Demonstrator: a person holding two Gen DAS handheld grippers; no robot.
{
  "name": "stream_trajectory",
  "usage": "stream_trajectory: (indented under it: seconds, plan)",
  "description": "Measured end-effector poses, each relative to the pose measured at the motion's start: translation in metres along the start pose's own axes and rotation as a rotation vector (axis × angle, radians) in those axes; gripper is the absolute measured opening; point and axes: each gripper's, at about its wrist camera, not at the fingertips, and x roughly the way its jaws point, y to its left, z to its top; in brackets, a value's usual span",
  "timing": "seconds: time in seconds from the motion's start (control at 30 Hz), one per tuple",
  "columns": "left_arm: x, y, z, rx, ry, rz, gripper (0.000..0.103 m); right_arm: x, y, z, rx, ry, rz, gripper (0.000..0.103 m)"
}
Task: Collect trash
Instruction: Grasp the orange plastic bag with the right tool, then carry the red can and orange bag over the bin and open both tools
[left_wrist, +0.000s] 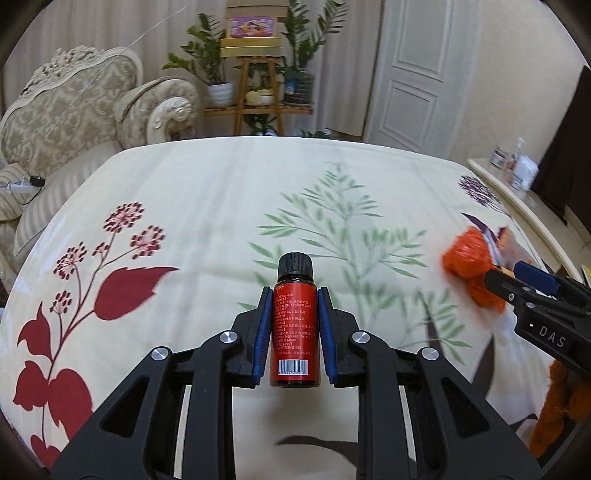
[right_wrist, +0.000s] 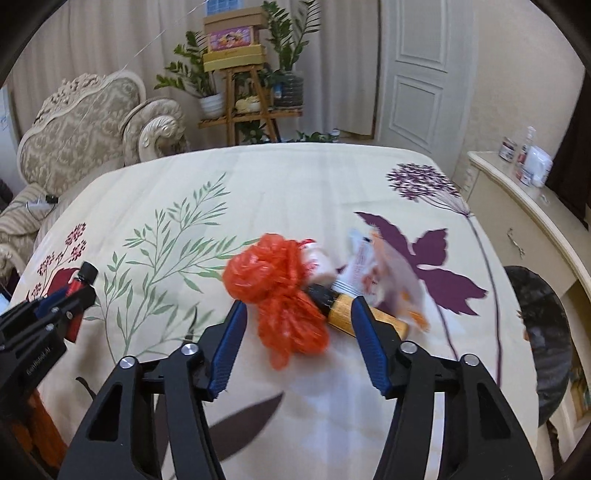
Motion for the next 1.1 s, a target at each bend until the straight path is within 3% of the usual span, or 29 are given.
stream_trajectory:
  seconds: [0.17, 0.23, 0.43, 1.1]
  plan:
    - [0.003, 0.013, 0.001, -0.018, -0.004, 0.013, 0.023, 0.011, 0.012, 0.001, -0.032, 0.03, -0.011, 0.046]
    - [0.003, 0.014, 0.001, -0.018, -0.004, 0.014, 0.023, 0.015, 0.014, -0.001, -0.037, 0.043, -0.012, 0.038]
    - [0.005, 0.013, 0.0, -0.015, -0.002, 0.017, 0.023, 0.012, 0.015, -0.004, -0.045, 0.035, -0.018, 0.032]
    - [-0.013, -0.015, -0.008, 0.012, -0.029, 0.011, 0.023, -0.031, -0.001, -0.018, -0.017, -0.038, -0.01, 0.03]
